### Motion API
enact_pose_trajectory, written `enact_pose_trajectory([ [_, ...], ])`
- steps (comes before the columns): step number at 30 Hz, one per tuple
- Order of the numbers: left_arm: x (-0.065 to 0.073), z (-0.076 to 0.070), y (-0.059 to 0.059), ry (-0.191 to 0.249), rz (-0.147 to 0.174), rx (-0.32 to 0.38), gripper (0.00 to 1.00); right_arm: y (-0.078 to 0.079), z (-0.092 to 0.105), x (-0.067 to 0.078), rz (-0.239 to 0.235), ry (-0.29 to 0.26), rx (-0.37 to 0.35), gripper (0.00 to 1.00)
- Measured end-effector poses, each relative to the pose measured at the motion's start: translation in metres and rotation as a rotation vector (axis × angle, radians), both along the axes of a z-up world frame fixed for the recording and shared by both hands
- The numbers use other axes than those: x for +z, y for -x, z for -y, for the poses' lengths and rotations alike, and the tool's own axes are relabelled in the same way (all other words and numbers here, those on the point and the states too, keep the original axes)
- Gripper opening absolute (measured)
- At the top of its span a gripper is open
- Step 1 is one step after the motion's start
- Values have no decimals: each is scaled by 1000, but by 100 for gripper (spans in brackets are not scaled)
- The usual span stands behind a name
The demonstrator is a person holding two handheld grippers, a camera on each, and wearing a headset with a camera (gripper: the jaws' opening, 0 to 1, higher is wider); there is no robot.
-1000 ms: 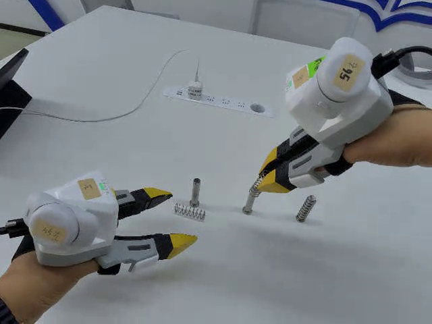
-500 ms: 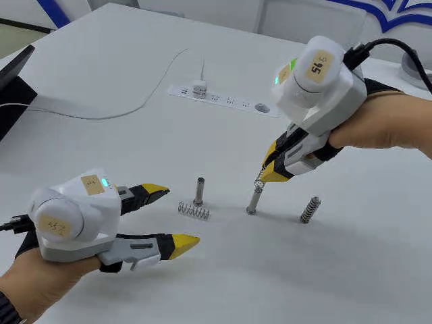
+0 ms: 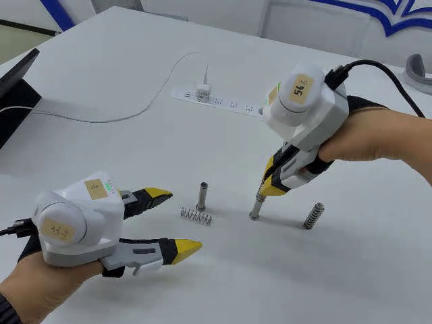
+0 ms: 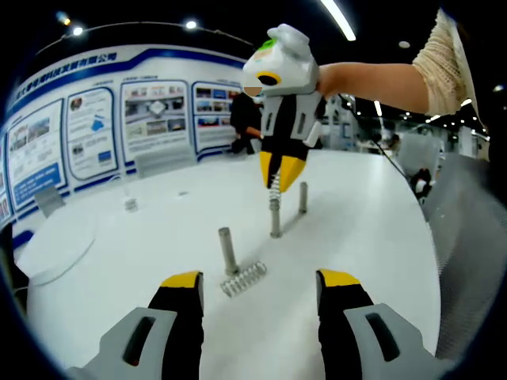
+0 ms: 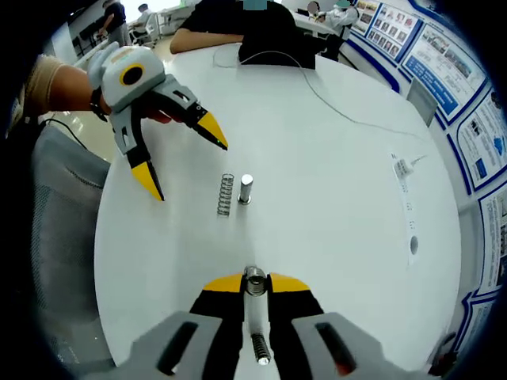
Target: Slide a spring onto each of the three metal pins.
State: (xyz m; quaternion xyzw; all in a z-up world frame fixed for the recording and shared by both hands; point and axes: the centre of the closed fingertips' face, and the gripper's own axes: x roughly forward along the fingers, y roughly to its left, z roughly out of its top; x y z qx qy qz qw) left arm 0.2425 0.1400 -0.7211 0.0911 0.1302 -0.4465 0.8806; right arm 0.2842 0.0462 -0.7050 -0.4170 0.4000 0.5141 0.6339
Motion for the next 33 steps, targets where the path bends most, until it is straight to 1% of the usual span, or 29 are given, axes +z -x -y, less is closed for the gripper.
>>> enact_pose_trajectory([
  [5, 0, 0, 0, -2, -2, -3, 58, 0, -2, -8, -10, -3, -15, 12],
  [9, -2, 0, 0, -4, -6, -4, 58, -2, -3, -21, -22, 4, -21, 12],
  [11, -2, 0, 0, -4, -7, -3, 58, -2, -2, -24, -25, 7, -21, 12],
  [17, -2, -1, 0, -5, -9, -1, 58, -7, -2, -36, -18, 9, -33, 12],
  [20, -2, -1, 0, -5, -9, 1, 58, -7, 0, -41, -19, 16, -34, 12],
  [23, -3, -1, 0, -5, -10, 0, 58, -8, -1, -39, -17, 7, -41, 12],
  [29, -2, 0, 0, -6, -9, 1, 58, -7, 0, -40, -15, 4, -35, 13],
  [33, -2, -1, 1, -8, -8, -1, 58, -5, -2, -36, -10, -11, -31, 16],
])
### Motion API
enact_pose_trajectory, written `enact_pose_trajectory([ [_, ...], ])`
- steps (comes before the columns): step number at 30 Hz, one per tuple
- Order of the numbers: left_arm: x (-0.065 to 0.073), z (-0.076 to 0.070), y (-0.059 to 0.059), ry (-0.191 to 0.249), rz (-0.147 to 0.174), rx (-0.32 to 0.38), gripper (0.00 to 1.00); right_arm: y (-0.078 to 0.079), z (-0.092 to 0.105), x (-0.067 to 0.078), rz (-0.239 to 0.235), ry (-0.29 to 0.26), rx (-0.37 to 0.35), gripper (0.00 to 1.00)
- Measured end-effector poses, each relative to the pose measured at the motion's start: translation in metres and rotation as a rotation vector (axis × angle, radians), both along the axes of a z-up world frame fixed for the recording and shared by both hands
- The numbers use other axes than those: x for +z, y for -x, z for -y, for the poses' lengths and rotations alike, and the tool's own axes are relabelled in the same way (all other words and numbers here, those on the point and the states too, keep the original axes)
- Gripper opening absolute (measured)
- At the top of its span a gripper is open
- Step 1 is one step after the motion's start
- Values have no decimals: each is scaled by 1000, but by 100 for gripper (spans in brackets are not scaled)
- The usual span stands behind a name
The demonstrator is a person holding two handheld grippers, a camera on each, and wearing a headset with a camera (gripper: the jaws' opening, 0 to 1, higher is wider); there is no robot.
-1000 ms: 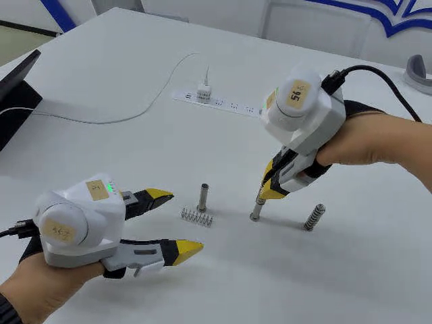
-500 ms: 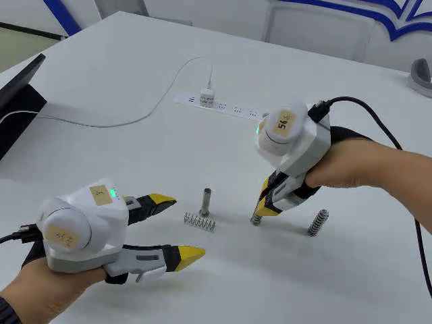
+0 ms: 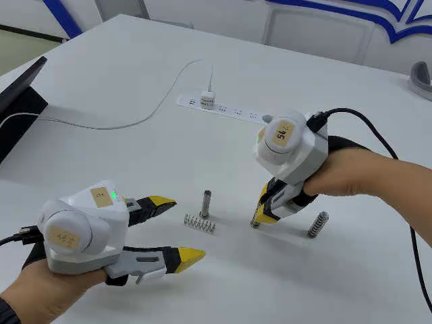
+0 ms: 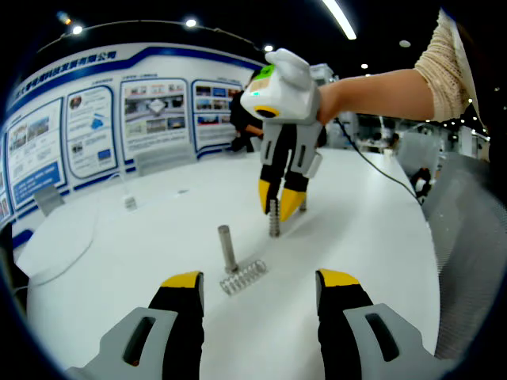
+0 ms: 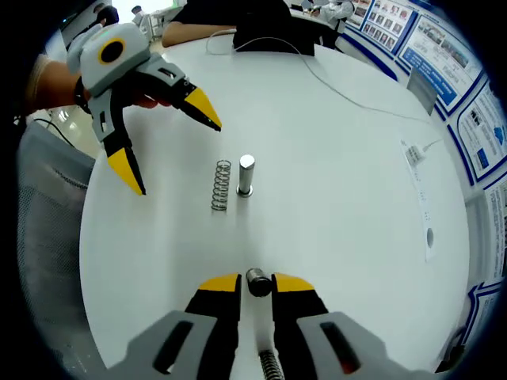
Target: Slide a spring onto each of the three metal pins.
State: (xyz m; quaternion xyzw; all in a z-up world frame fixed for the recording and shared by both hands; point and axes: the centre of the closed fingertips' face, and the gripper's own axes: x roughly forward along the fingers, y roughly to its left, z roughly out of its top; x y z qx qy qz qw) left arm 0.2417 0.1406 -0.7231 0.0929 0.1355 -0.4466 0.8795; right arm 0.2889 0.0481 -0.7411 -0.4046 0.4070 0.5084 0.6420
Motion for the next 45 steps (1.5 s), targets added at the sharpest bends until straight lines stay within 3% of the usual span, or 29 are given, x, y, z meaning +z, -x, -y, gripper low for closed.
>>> enact_pose_trajectory([
  [5, 1, -1, -1, -1, 1, 2, 58, 0, -4, 16, 37, -13, 8, 18],
  [10, 1, 0, -1, -5, 3, -1, 58, 8, -30, 30, 40, -82, 33, 18],
  [13, 1, 1, -1, -3, 4, -3, 58, 13, -42, 23, 20, -104, 31, 18],
  [17, 1, 0, 0, -4, 5, -2, 58, 21, -55, 5, -3, -103, 42, 18],
  [24, -1, -3, 0, -4, 1, 5, 58, 23, -70, -12, -23, -124, 25, 16],
  [37, -2, -5, -2, -3, 0, 10, 57, 21, -75, -31, -42, -101, 7, 13],
  [45, -3, -5, 0, -8, 0, 8, 57, 26, -74, -29, -51, -98, 17, 12],
])
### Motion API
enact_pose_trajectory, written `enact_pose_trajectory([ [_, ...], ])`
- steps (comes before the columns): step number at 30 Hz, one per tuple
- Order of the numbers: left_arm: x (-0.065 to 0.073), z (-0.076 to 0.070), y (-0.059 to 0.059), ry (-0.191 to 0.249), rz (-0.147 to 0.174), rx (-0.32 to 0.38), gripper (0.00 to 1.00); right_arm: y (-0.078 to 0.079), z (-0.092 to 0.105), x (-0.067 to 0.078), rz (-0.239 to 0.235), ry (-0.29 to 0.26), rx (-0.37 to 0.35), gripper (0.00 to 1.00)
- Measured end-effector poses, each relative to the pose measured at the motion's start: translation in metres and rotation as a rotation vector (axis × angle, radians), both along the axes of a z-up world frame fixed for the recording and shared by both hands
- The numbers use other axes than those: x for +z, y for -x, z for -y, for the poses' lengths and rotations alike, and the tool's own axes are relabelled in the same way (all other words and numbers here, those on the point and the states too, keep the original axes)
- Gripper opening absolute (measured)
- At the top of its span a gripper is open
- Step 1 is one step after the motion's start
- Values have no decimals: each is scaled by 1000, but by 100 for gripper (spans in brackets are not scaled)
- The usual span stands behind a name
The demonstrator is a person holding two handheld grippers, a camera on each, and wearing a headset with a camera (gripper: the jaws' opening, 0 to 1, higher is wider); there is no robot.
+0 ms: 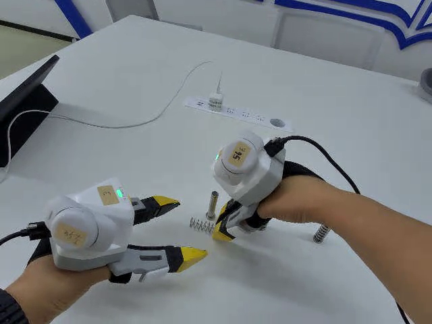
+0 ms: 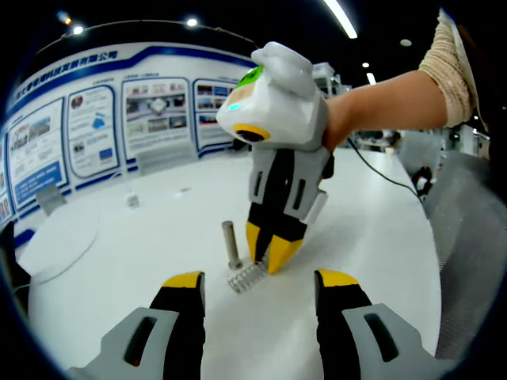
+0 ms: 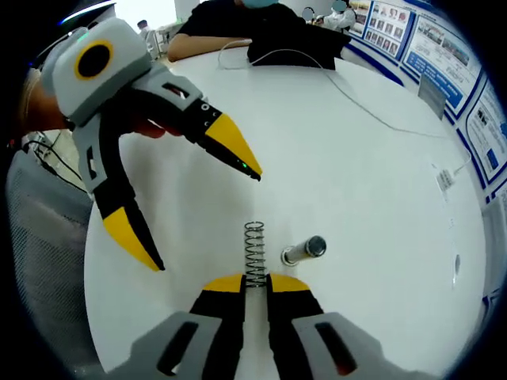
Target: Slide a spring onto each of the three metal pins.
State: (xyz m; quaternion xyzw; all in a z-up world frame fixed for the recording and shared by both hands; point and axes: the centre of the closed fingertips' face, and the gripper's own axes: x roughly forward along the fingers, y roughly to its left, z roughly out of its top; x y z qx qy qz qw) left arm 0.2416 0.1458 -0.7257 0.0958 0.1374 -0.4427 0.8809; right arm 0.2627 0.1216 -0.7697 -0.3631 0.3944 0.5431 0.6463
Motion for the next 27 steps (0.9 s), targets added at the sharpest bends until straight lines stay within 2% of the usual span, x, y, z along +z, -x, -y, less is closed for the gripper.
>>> enact_pose_trajectory([
  [7, -5, 2, 4, -6, -5, -11, 54, 16, 4, 17, -2, 18, 84, 11],
  [9, -4, 4, 6, -5, -4, -21, 52, 24, 4, 23, -13, 17, 117, 11],
  [13, -3, 7, 8, -3, 2, -38, 47, 31, 7, 29, -7, 38, 163, 11],
  [23, 1, 20, 17, -13, 39, -103, 27, 43, 8, 36, -7, 51, 220, 11],
  [27, 1, 24, 20, -29, 67, -126, 17, 45, 9, 38, -8, 63, 239, 11],
])
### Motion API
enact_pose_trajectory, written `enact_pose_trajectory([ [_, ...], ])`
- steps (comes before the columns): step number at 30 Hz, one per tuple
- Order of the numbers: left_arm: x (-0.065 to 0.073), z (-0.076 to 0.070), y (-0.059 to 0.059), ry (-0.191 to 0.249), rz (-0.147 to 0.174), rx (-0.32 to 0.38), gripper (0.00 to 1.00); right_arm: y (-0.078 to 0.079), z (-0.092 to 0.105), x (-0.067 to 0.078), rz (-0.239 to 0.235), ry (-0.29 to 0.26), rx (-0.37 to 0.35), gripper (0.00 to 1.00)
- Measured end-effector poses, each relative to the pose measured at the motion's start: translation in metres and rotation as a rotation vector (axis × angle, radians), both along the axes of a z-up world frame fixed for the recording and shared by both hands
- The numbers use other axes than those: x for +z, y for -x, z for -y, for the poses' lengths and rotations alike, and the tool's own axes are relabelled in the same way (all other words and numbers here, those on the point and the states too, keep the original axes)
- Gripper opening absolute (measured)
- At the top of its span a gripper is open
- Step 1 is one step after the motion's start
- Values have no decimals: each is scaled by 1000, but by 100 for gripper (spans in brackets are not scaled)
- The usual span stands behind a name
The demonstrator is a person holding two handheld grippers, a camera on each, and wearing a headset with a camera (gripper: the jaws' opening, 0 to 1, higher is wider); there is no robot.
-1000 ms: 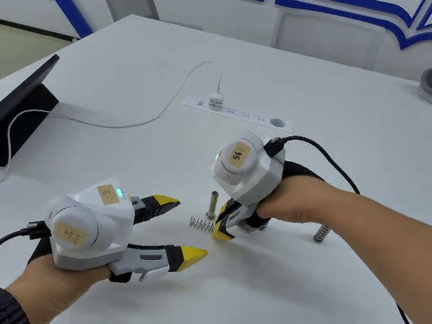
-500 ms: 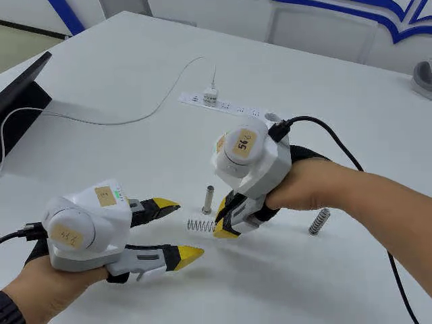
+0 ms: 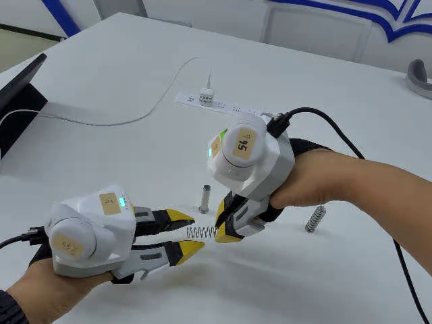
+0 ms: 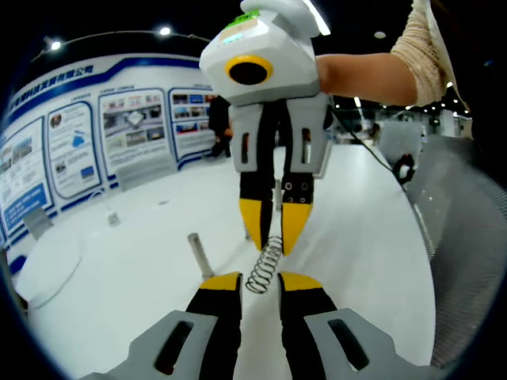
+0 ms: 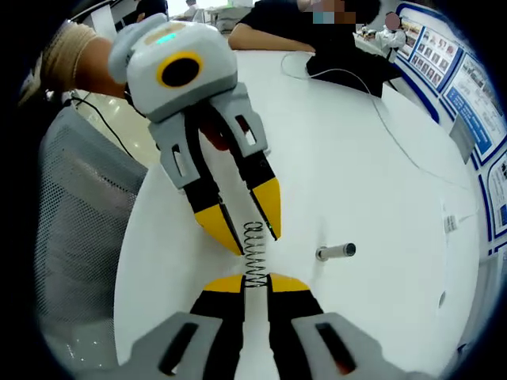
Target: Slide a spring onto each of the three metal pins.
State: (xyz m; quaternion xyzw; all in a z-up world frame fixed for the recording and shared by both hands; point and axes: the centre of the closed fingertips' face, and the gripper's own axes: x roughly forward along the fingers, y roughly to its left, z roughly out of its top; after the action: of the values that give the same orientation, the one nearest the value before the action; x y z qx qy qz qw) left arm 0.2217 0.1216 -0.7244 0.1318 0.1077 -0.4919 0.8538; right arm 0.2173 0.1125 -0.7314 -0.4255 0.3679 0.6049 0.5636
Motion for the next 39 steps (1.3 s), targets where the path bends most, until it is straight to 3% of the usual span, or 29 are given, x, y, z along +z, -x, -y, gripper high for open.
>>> enact_pose_trajectory([
  [7, -2, 3, 3, -18, 13, -22, 12, 4, 0, 10, 9, 5, 17, 11],
  [22, -2, 9, 6, -7, 5, -37, 11, 12, -19, 35, 49, -38, 64, 11],
  [39, 1, 10, 3, 27, -2, -18, 11, 10, -21, 39, 49, -59, 58, 15],
])
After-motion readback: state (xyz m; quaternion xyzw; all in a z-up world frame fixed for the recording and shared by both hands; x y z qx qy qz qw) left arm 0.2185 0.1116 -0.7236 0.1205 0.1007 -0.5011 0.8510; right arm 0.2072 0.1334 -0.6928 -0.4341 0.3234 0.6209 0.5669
